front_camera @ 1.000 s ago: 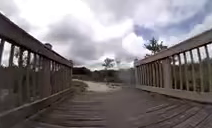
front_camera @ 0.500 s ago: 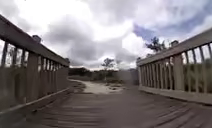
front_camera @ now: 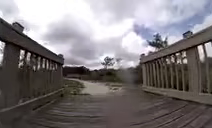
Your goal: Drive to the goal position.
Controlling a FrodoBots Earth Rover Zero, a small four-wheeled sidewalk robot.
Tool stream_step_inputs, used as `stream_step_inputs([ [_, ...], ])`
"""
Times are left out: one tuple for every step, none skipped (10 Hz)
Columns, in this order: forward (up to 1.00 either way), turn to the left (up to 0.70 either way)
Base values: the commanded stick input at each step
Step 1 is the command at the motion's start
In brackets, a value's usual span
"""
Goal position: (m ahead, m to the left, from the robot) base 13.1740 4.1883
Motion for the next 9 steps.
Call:
stream_step_inputs([
  [0.69,0.01],
  [0.69,0.01],
  [0.69,0.01],
  [0.69,0.01],
  [0.69,0.01],
  [0.69,0.01],
  [0.69,0.01],
  [0.69,0.01],
  [0.69,0.01],
])
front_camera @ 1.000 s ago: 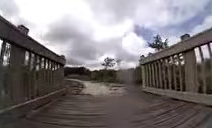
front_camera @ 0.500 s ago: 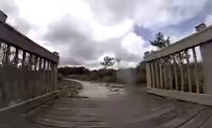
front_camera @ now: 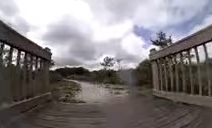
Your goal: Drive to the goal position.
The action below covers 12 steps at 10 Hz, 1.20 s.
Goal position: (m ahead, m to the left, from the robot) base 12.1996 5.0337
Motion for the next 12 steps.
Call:
stream_step_inputs([
  [0.69,0.01],
  [0.69,0.01],
  [0.69,0.01],
  [0.69,0.01],
  [0.69,0.01],
  [0.69,0.01],
  [0.69,0.01],
  [0.69,0.01],
  [0.69,0.01],
  [0.69,0.01],
  [0.69,0.01],
  [0.69,0.01],
])
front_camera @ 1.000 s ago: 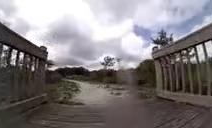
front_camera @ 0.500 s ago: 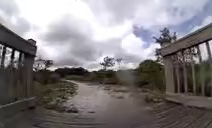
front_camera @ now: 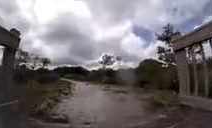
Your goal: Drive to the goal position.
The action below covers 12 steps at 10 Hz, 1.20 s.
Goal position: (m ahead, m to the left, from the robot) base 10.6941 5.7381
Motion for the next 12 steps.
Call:
stream_step_inputs([
  [0.69,0.02],
  [0.69,0.05],
  [0.69,0.14],
  [0.69,0.14],
  [0.69,0.14],
  [0.69,0.14],
  [0.69,0.14],
  [0.69,0.14],
  [0.69,0.14],
  [0.69,0.14],
  [0.69,0.14],
  [0.69,0.02],
])
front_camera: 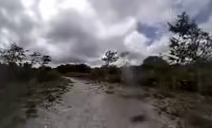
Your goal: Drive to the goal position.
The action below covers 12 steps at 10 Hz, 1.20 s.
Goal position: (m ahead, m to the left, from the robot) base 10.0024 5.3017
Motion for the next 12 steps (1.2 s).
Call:
stream_step_inputs([
  [0.69,0.01],
  [0.69,0.01],
  [0.69,0.01],
  [0.69,0.01],
  [0.69,0.04],
  [0.69,0.13],
  [0.69,0.14],
  [0.69,0.13],
  [0.69,0.1],
  [0.69,0.05],
  [0.69,0.01],
  [0.69,0.01],
])
